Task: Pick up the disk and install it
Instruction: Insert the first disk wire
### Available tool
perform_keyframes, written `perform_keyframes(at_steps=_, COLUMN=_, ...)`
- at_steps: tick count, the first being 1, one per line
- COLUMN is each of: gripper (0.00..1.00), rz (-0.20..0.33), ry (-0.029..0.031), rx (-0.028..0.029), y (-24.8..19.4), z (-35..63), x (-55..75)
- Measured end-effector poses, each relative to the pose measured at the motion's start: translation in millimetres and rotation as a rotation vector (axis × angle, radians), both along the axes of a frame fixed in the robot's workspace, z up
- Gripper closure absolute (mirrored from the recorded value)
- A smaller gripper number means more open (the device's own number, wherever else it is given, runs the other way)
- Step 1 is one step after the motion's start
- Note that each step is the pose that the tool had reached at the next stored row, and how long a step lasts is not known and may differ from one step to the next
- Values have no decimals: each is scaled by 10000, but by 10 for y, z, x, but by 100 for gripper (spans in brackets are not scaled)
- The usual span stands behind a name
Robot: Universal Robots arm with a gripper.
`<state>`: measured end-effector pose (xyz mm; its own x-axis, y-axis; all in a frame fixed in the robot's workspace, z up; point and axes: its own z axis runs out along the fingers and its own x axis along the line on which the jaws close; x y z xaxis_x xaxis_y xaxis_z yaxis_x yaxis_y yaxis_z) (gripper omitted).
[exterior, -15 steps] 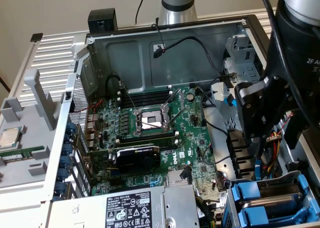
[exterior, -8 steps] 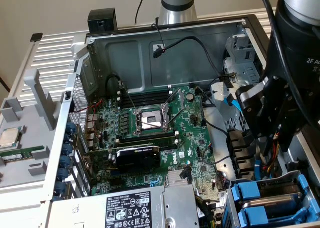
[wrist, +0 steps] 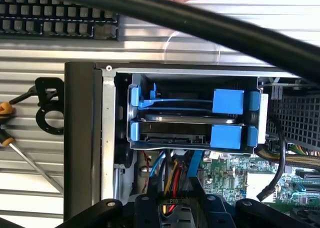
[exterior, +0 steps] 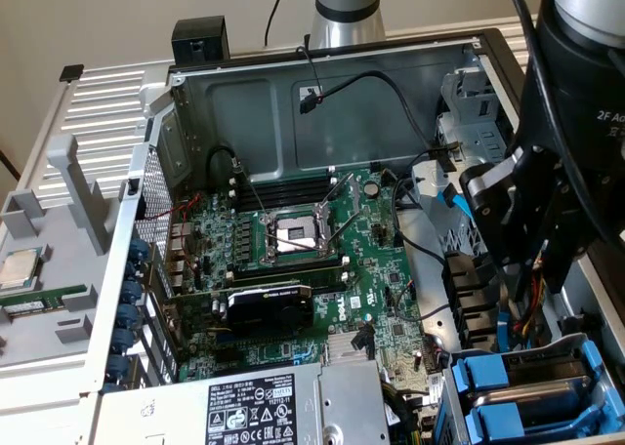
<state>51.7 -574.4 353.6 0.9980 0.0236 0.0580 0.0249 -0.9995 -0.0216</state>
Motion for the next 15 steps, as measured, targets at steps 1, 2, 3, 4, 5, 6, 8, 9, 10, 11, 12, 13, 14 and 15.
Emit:
perform_keyframes(at_steps=1, gripper=65, rz=1, ry=0, rx=-1, y=6, z=1, x=1)
perform_keyframes(at_steps=2, gripper=65, rz=1, ry=-1, rx=-1, y=12, z=0, x=1)
perform_keyframes(at_steps=3, gripper=65, rz=1, ry=-1, rx=-1, y=21, z=1, x=1)
perform_keyframes(at_steps=4, gripper=65, rz=0, ry=-1, rx=-2, y=33, z=1, x=1)
perform_keyframes(at_steps=5, gripper=65, rz=0, ry=-1, rx=-1, y=46, z=1, x=2)
perform_keyframes(at_steps=6, gripper=65, rz=0, ry=-1, rx=-1, y=59, z=2, x=2)
perform_keyframes(at_steps=8, gripper=65, rz=1, ry=-1, rx=-14, y=78, z=7, x=2)
perform_keyframes(at_steps=9, gripper=65, rz=0, ry=-1, rx=-29, y=83, z=8, x=2)
perform_keyframes(at_steps=10, gripper=65, rz=-5, ry=-1, rx=-44, y=85, z=8, x=2)
perform_keyframes(at_steps=11, gripper=65, rz=-22, ry=0, rx=-50, y=84, z=8, x=2)
perform_keyframes(at_steps=12, gripper=65, rz=-38, ry=0, rx=-50, y=84, z=8, x=2)
perform_keyframes(at_steps=13, gripper=65, rz=-54, ry=0, rx=-49, y=85, z=6, x=0)
perform_keyframes(at_steps=14, gripper=65, rz=-69, ry=0, rx=-49, y=85, z=4, x=-2)
perform_keyframes(at_steps=15, gripper=65, rz=-79, ry=0, rx=-50, y=86, z=0, x=-7)
